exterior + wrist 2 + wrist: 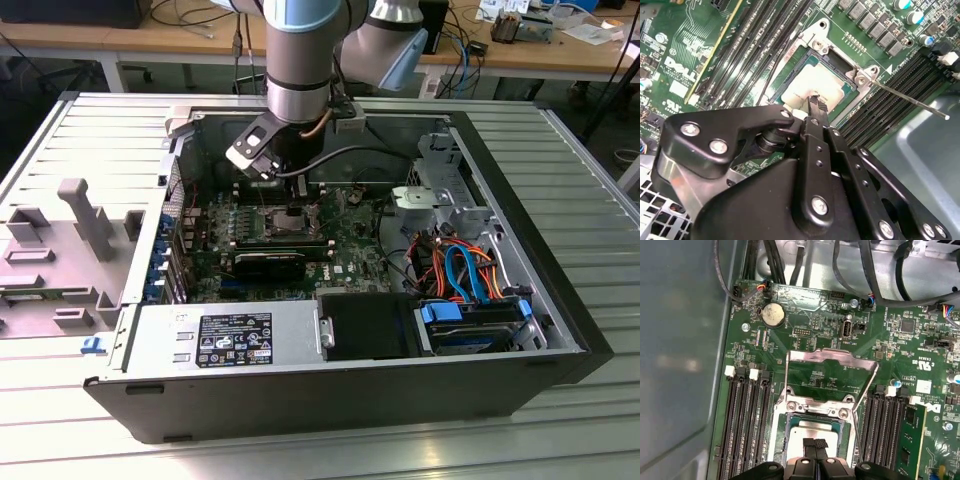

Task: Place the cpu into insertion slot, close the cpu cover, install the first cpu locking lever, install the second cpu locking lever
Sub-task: 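Place the cpu into insertion slot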

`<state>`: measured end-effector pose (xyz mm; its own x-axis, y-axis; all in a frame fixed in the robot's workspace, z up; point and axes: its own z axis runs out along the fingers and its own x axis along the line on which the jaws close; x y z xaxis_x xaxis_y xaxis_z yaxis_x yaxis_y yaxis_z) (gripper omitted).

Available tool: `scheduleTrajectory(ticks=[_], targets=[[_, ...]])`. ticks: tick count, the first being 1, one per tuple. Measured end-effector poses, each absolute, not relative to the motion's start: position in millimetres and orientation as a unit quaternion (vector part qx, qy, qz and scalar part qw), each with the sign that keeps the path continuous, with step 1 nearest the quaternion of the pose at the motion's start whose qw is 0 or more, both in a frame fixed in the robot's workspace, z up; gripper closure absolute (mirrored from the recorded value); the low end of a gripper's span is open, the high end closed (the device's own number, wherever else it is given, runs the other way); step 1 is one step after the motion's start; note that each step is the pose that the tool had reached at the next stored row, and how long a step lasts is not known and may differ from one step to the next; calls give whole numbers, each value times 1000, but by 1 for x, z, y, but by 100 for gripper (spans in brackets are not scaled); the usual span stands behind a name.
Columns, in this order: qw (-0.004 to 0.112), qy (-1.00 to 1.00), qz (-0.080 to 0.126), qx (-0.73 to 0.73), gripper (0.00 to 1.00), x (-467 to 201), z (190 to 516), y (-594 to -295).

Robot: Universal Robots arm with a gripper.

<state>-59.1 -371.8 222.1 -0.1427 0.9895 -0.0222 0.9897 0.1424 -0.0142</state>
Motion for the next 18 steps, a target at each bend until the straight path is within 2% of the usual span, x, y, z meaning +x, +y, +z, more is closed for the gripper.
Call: scheduleTrajectory(ticks=[8, 18], targets=[[4, 756, -13, 655, 89, -59, 236, -372], [4, 756, -13, 655, 89, -59, 273, -372]])
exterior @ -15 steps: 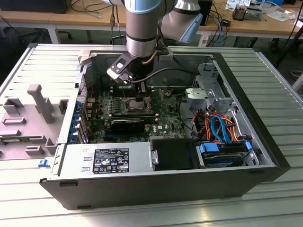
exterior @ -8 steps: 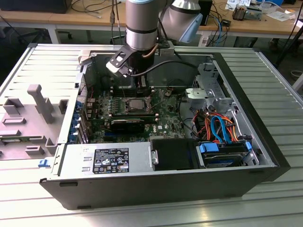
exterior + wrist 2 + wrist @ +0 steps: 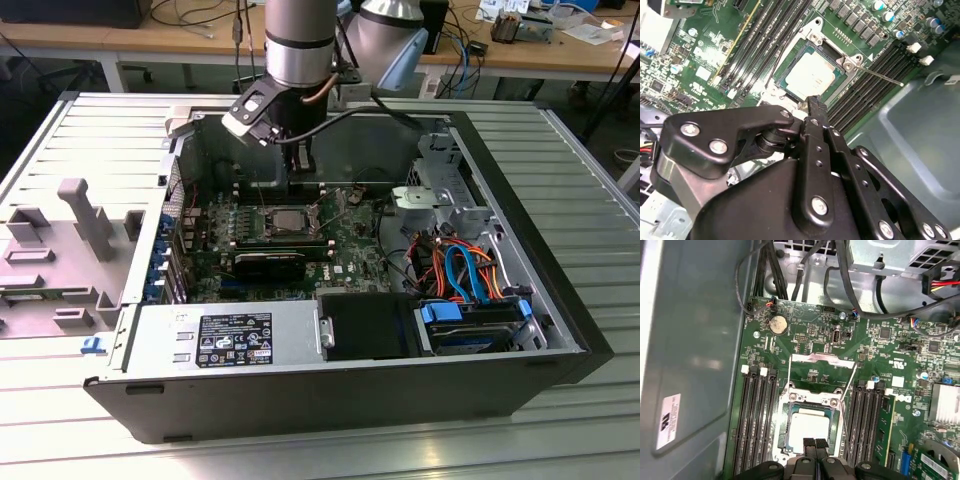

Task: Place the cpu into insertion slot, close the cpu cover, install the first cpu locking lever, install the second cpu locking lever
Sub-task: 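Place the cpu into insertion slot, then close the cpu cover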

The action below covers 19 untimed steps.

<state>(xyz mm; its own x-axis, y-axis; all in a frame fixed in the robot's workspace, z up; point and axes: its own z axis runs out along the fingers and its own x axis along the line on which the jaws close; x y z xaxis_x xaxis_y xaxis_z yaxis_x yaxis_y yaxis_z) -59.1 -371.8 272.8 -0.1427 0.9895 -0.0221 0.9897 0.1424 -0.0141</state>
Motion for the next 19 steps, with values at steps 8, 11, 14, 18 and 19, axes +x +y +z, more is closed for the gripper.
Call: scheduleTrajectory(ticks=[8, 11, 14, 18, 19], targets=[[4, 756, -13, 655, 89, -59, 286, -372], [4, 756, -13, 655, 89, -57, 286, -372], [3, 756, -13, 655, 89, -48, 286, -372], [1, 756, -15, 655, 89, -31, 284, -372], [1, 756, -15, 655, 89, -26, 284, -372]])
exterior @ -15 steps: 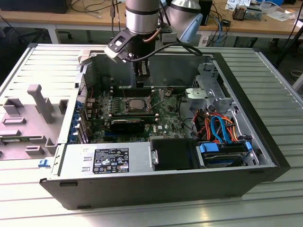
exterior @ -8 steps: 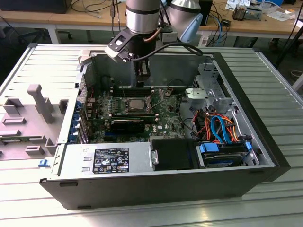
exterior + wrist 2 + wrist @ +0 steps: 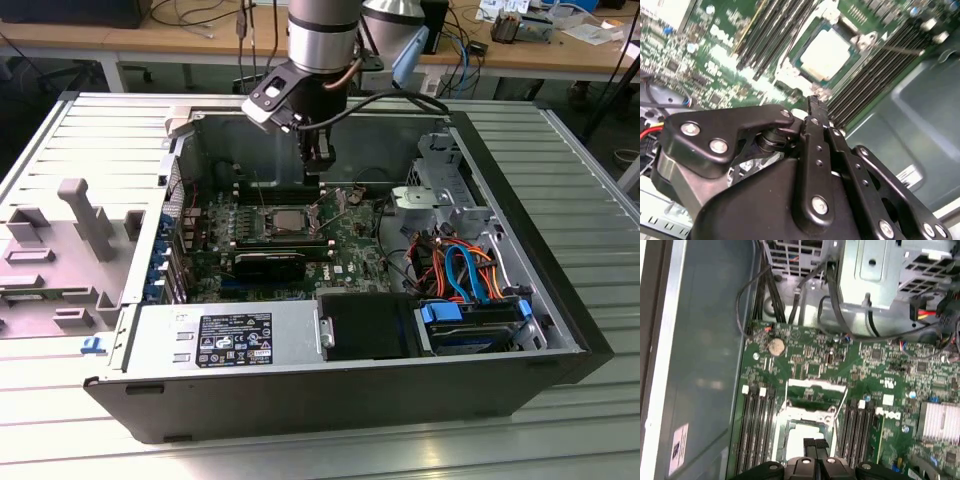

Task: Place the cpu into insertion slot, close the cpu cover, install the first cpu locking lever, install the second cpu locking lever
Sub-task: 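Close the cpu cover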

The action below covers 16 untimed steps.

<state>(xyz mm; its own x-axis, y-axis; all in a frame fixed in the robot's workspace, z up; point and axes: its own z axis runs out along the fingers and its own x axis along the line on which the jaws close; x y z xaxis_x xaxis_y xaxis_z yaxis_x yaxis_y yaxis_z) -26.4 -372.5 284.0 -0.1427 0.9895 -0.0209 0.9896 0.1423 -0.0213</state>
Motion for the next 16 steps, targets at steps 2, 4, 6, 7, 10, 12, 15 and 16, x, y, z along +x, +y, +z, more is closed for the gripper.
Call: scheduleTrajectory(ticks=[2, 4, 6, 7, 10, 12, 15, 16], targets=[[-1, 756, -17, 655, 89, -7, 282, -372], [-3, 756, -19, 655, 89, 5, 279, -372], [-4, 756, -20, 655, 89, 15, 276, -372], [-5, 756, -20, 655, 89, 18, 275, -372], [-6, 756, -22, 654, 89, 34, 271, -372], [-7, 756, -23, 654, 89, 41, 266, -372], [-8, 756, -23, 654, 89, 47, 260, -372], [-9, 756, -24, 654, 89, 47, 257, -373]])
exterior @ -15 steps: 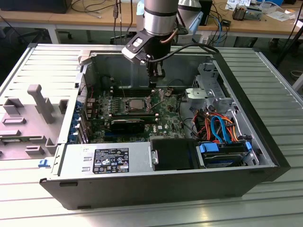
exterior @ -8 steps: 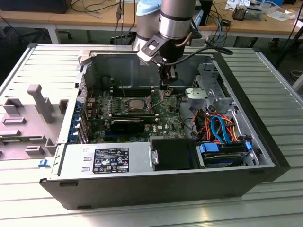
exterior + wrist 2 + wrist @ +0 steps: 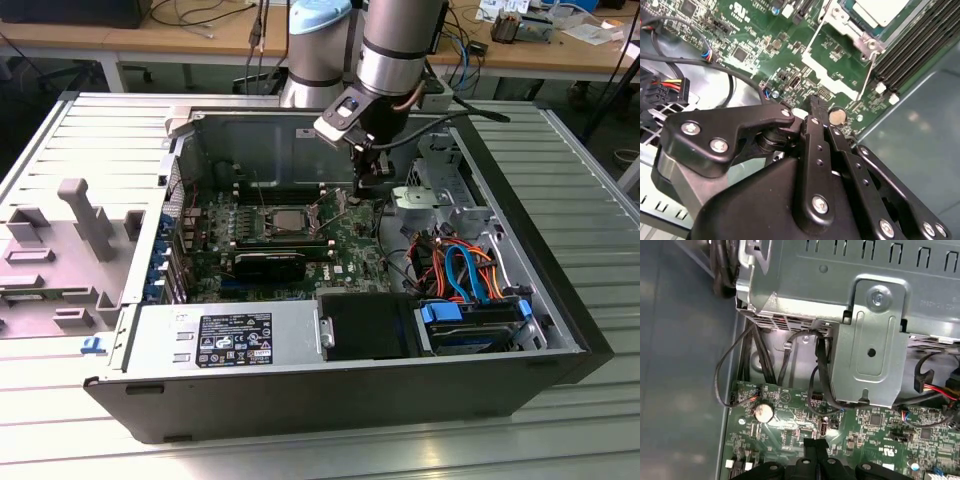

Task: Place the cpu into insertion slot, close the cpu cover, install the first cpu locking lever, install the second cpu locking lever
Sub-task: 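Close the cpu cover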

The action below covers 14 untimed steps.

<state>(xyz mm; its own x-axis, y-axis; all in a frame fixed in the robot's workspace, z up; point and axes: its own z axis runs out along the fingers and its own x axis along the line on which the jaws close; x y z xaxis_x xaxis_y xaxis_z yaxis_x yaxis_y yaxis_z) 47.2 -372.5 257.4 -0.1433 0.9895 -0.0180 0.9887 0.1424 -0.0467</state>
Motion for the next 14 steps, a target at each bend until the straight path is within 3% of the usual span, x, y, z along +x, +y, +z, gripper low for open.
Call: scheduleTrajectory(ticks=[14], targets=[[8, -755, 23, -655, 89, 1, 248, -372]])
